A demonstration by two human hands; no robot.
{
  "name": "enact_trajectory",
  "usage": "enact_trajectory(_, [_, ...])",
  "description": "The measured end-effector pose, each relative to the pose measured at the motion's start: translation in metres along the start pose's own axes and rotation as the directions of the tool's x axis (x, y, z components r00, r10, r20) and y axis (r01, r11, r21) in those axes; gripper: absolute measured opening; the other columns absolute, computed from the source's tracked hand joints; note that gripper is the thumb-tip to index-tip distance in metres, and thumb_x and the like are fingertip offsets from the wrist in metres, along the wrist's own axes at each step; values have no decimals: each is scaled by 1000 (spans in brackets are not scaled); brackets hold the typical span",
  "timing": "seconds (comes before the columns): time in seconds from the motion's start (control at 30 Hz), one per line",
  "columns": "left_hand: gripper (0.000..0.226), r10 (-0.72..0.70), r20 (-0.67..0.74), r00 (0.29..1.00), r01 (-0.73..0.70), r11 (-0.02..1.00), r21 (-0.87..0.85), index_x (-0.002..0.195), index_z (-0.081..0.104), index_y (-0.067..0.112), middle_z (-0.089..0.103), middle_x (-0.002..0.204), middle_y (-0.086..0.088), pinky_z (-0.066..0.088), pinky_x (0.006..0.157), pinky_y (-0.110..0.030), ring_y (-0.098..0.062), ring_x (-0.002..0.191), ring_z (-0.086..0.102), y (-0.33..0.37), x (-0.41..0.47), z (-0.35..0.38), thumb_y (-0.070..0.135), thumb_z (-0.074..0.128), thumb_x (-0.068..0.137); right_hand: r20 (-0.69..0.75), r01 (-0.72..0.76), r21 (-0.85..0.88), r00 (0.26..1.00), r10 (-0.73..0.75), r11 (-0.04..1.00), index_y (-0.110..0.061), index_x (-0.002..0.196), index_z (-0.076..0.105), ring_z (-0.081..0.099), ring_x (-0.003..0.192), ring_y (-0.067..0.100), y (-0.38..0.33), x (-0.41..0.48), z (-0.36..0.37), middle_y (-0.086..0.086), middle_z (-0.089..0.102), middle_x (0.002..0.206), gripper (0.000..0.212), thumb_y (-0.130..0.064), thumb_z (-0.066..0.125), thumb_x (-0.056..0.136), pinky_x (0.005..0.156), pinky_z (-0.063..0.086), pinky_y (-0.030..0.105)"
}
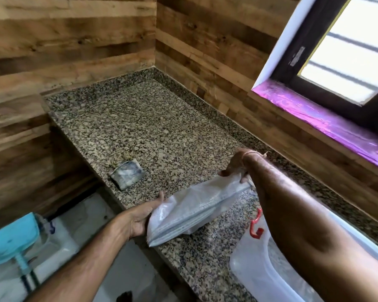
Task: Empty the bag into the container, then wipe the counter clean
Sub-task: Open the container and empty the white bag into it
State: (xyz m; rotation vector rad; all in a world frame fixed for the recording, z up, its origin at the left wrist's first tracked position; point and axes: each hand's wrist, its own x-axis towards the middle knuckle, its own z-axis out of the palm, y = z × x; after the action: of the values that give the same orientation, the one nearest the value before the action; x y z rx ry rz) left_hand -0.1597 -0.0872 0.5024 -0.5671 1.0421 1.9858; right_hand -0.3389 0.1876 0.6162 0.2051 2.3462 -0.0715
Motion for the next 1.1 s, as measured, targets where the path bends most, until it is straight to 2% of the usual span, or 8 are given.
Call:
enact_trajectory(0.2, [78, -25, -143, 989, 36, 997, 75, 129, 64, -5, 75, 111, -21, 61, 78, -50, -36, 93, 74, -1, 14, -11, 31, 94, 66, 45, 13, -415, 999, 6, 910, -9, 134, 63, 61, 94, 22, -8, 8, 22, 8, 70, 126, 82, -77, 48, 90, 90, 47, 26])
enact_trajectory(0.33, [43, -38, -233, 972, 51, 997, 52, 110, 70, -5, 77, 107, -19, 65, 65, -43, -30, 82, 76, -7, 18, -8, 12, 82, 72, -29, 58, -462, 996, -81, 885, -15, 112, 72, 58, 88, 20, -8, 13, 36, 5, 70, 103, 66, -73, 44, 95, 82, 38, 24])
enact_trajectory(0.43, [12, -2, -279, 960, 20, 998, 59, 91, 59, 4, 72, 82, -12, 55, 42, -26, -17, 57, 70, -9, 23, -4, 2, 70, 92, -38, 14, -269, 999, -25, 963, -14, 78, 69, 59, 63, 18, 3, 28, 33, -1, 66, 72, 54, -65, 58, 92, 62, 44, 23])
enact_trajectory(0.57, [21, 89, -346, 934, -45, 990, 131, 83, 51, 7, 66, 63, -9, 47, 36, -20, -13, 42, 61, -11, 17, -6, 2, 65, 97, -10, 6, 41, 1000, -6, 999, -9, 64, 65, 50, 34, 13, 16, 28, 32, -2, 58, 42, 47, -45, 67, 94, 36, 36, 17])
enact_trajectory(0.73, [3, 255, -172, 952, -224, 958, 179, 98, 60, 2, 75, 99, -23, 60, 50, -29, -24, 67, 70, 51, -7, 19, 3, 62, 99, -148, 71, 286, 989, -29, 956, -3, 85, 66, 48, 46, 22, 38, -26, -20, 17, 55, 69, 36, -37, 63, 99, 43, 38, 26])
enact_trajectory(0.8, [15, 295, -86, 952, -274, 941, 199, 115, 58, 3, 68, 122, -26, 61, 58, -33, -25, 79, 71, 79, -8, 31, 0, 59, 100, -262, 132, 380, 965, -31, 916, -1, 87, 68, 48, 50, 21, 44, -45, -42, 12, 53, 67, 33, -32, 66, 97, 46, 38, 28])
enact_trajectory(0.97, [28, 248, 74, 966, -255, 960, 117, 101, 70, -7, 75, 82, -22, 62, 50, -36, -25, 59, 75, 127, -25, 101, -14, 43, 100, -531, 367, 642, 846, 45, 674, -11, 87, 64, 51, 51, 11, 87, -149, -83, 2, 58, 70, 19, -25, 66, 99, 41, 40, 19])
enact_trajectory(1.1, [27, 187, 258, 948, -245, 945, 215, 107, 67, -10, 74, 90, -23, 63, 63, -41, -28, 66, 76, 129, -28, 160, -9, 56, 83, -624, 496, 707, 773, 114, 504, -9, 84, 67, 54, 37, 2, 126, -232, -73, -5, 62, 51, 24, -26, 64, 101, 37, 41, 14])
